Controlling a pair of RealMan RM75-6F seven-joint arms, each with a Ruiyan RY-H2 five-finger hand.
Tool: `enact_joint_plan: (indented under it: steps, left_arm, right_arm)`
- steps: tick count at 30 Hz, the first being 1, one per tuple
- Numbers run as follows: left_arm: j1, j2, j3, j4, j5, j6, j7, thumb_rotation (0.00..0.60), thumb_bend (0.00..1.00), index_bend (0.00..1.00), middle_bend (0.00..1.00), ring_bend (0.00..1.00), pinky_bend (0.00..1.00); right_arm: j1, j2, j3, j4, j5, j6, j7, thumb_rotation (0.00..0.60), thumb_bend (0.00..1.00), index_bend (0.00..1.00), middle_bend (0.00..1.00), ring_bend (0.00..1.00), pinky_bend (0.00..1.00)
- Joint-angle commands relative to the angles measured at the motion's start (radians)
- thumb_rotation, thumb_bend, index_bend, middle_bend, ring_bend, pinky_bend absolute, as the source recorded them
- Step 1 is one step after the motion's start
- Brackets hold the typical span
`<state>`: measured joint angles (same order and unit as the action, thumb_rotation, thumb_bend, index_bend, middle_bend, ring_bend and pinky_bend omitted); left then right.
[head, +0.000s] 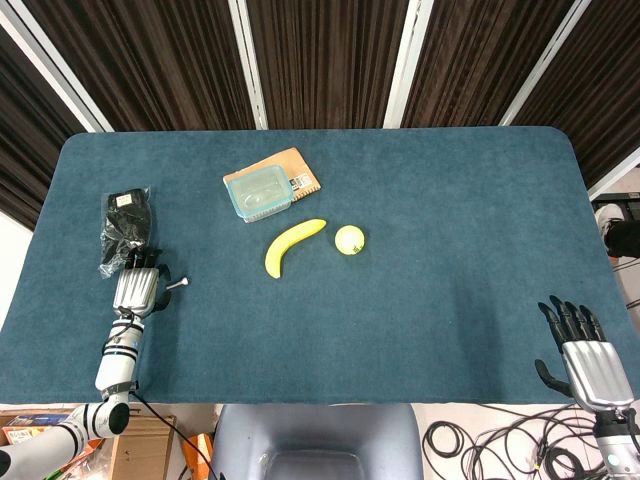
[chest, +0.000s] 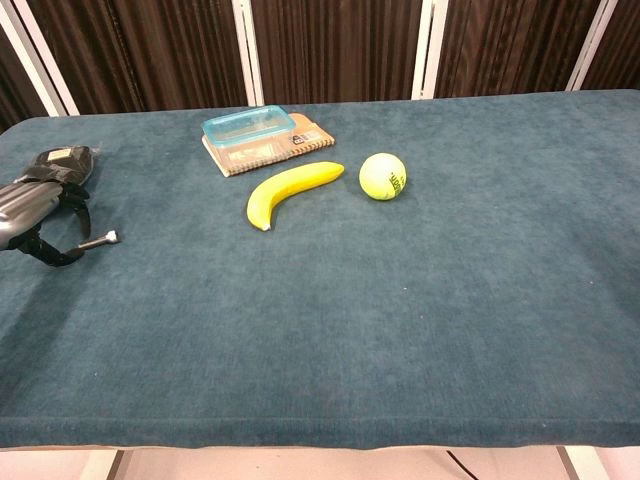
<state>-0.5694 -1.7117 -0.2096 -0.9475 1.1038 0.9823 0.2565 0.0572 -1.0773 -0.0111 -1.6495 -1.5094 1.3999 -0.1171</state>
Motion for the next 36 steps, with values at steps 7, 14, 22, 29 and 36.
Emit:
enact_joint_plan:
  steps: [7,14,22,29,36]
  left_arm:
    - [-0.005,-0.013,-0.003,0.025,-0.005,-0.016,-0.009,0.600,0.33,0.52,0.15,0.07,0.04]
    - [-0.009,-0.023,-0.003,0.040,0.002,-0.016,-0.017,0.600,0.33,0.54,0.15,0.07,0.04]
    - [-0.014,-0.031,-0.006,0.050,0.005,-0.020,-0.020,0.600,0.33,0.58,0.16,0.08,0.04]
    - [-0.011,-0.023,-0.007,0.033,0.018,0.003,-0.023,0.600,0.33,0.60,0.17,0.08,0.04]
    - [-0.007,-0.001,-0.016,-0.013,0.027,0.037,-0.013,0.600,0.33,0.60,0.17,0.08,0.04]
  right_arm:
    - [-0.001,0.004,0.002,-0.001,0.002,0.003,0.006,0.600,0.29,0.00,0.00,0.00,0.01]
    - [-0.003,0.008,0.001,-0.002,0.002,0.004,0.015,0.600,0.29,0.00,0.00,0.00,0.01]
    - [-0.007,0.013,0.001,-0.001,-0.002,0.014,0.027,0.600,0.29,0.00,0.00,0.00,0.01]
    - [-0.007,0.011,0.001,-0.001,-0.001,0.011,0.024,0.600,0.29,0.00,0.00,0.00,0.01]
    - [-0.007,0.010,0.001,-0.001,0.000,0.010,0.020,0.600,0.29,0.00,0.00,0.00,0.01]
